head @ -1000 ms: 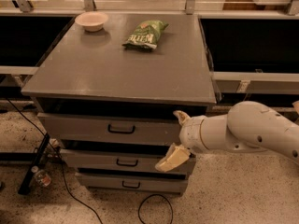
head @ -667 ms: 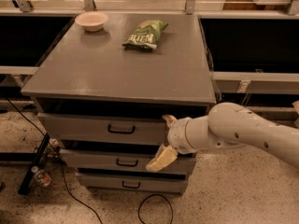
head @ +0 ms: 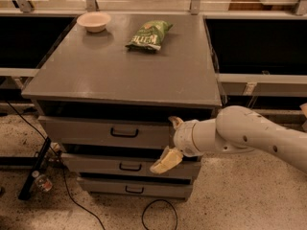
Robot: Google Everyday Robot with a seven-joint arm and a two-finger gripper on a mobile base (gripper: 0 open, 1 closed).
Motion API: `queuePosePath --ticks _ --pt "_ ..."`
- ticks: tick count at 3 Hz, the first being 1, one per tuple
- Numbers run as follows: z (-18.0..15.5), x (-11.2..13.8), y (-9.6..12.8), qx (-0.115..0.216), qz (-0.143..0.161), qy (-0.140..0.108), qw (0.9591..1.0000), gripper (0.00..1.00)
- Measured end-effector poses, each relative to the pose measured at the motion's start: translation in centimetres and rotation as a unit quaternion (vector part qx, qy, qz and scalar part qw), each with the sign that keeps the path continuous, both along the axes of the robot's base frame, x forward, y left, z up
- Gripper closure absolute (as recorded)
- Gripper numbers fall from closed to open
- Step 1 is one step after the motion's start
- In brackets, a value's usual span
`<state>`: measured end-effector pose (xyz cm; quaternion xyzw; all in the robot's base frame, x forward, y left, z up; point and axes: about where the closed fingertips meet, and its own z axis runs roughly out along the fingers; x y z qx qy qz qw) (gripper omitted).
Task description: Open top drawer
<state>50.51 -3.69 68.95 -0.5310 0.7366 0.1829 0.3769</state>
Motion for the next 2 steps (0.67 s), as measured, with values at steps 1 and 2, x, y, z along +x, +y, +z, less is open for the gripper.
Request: queuePosePath --ticks 1,2 --pt "0.77 3.25 0.21 0.028 -0.011 -0.016 0.9994 0.00" --pt "0.74 3.25 0.31 0.024 -0.008 -0.017 0.9995 0.00"
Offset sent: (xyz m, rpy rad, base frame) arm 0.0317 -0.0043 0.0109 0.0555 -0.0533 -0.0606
